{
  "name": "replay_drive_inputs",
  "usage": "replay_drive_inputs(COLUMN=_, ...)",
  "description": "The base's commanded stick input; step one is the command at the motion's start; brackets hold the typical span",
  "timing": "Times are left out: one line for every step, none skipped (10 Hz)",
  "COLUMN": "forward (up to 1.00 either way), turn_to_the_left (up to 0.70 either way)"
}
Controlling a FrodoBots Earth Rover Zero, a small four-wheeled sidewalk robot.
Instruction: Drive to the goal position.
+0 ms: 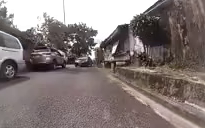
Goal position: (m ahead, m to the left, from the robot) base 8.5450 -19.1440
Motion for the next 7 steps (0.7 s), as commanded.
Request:
replay_drive_inputs(forward=0.7, turn_to_the_left=0.0)
replay_drive_inputs(forward=0.7, turn_to_the_left=0.0)
replay_drive_inputs(forward=0.33, turn_to_the_left=0.0)
replay_drive_inputs(forward=0.0, turn_to_the_left=0.0)
replay_drive_inputs(forward=0.0, turn_to_the_left=0.0)
replay_drive_inputs(forward=-0.07, turn_to_the_left=0.0)
replay_drive_inputs(forward=-0.41, turn_to_the_left=0.0)
